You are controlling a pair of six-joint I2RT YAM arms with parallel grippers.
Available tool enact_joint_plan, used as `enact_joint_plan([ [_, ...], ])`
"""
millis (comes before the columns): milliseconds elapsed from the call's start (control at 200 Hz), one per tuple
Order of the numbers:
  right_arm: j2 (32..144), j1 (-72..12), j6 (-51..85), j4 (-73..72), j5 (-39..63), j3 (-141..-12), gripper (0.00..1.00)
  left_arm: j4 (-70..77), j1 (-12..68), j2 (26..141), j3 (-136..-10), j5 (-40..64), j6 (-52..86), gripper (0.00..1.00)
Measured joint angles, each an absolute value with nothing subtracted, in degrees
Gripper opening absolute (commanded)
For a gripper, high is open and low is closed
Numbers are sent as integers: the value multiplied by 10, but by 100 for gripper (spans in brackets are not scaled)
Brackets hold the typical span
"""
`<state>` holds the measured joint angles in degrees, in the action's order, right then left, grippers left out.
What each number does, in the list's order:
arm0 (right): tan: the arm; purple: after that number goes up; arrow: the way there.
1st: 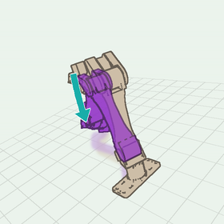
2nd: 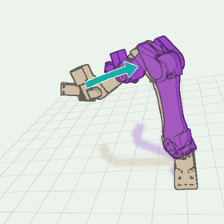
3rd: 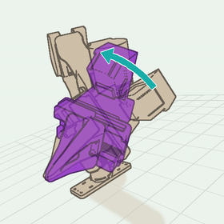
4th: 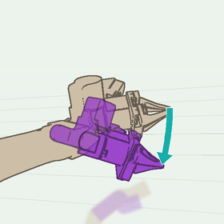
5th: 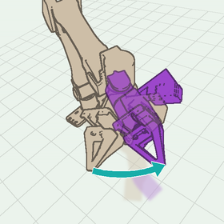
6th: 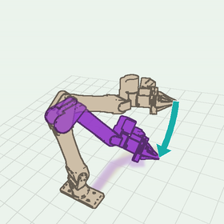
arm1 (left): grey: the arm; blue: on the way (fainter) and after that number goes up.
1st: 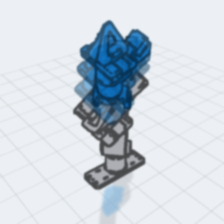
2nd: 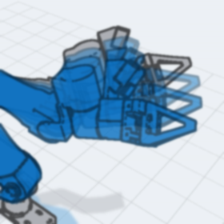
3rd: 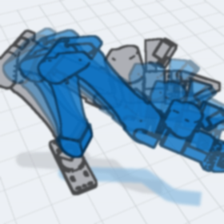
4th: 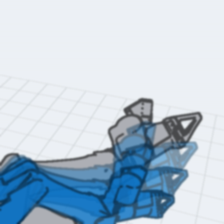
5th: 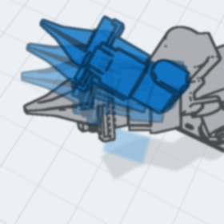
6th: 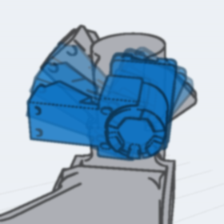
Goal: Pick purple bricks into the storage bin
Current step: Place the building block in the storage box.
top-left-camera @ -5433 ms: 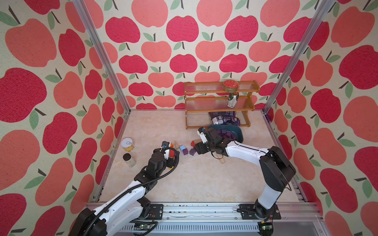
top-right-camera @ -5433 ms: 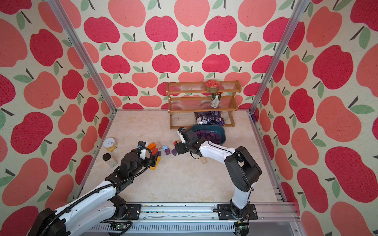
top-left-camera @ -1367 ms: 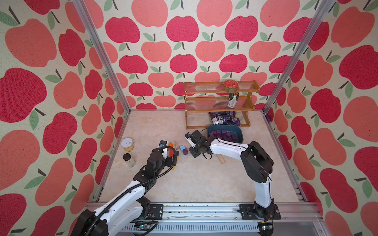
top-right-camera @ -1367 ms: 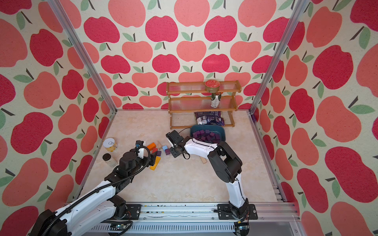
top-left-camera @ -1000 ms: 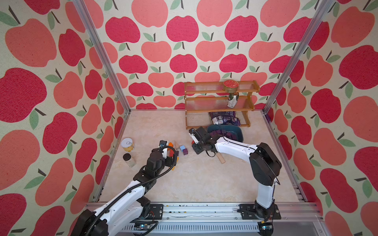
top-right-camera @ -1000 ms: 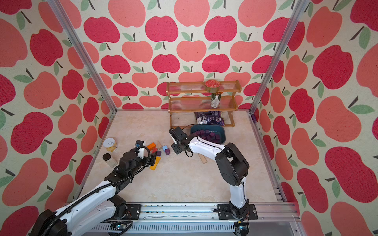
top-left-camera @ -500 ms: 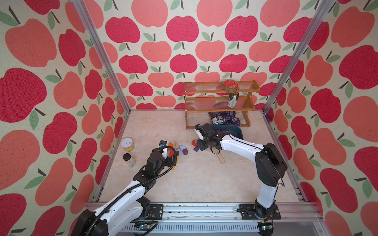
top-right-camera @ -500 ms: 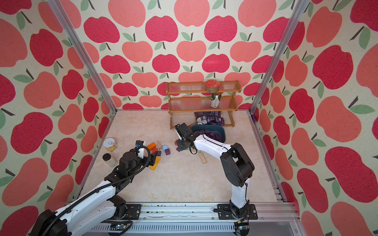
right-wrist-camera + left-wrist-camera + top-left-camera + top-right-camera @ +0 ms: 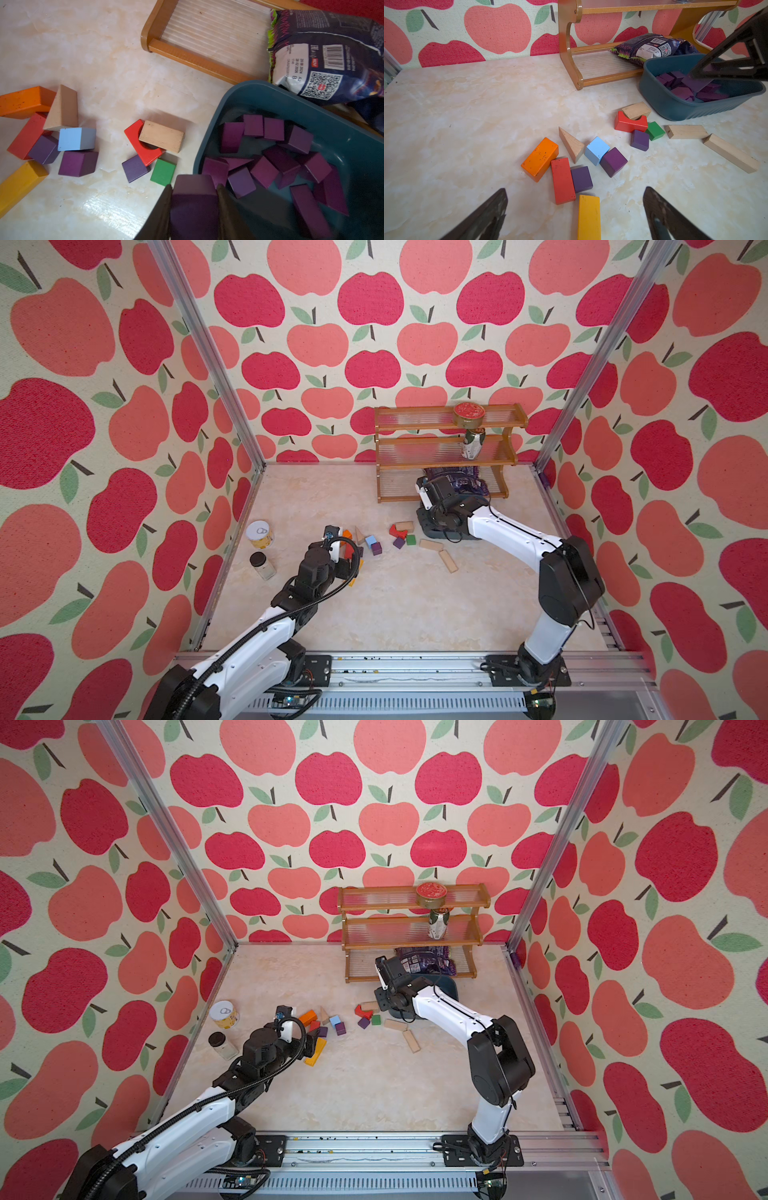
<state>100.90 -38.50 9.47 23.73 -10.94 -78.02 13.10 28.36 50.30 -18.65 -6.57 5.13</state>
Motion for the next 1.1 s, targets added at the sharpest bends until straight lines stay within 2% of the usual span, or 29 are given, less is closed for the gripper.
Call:
enact_joint_plan([
  [300, 1011, -309, 95, 238, -111, -781, 26, 131, 284, 503, -187, -65, 53, 99],
  [425, 1047, -277, 97, 252, -106, -821, 27, 131, 283, 505, -187, -63, 53, 99],
  [480, 1067, -268, 97, 255, -106, -839, 35, 131, 284, 510, -187, -61, 53, 99],
  [575, 1091, -261, 102, 256, -107, -857, 62, 131, 283, 513, -187, -59, 53, 99],
  [640, 1099, -261, 104, 261, -107, -861, 75, 131, 283, 512, -187, -59, 53, 99],
  [960, 1094, -266, 103, 273, -110, -875, 76, 131, 283, 504, -186, -60, 57, 99],
  [1100, 1061, -309, 101, 270, -114, -856, 76, 131, 283, 504, -186, -60, 58, 99],
])
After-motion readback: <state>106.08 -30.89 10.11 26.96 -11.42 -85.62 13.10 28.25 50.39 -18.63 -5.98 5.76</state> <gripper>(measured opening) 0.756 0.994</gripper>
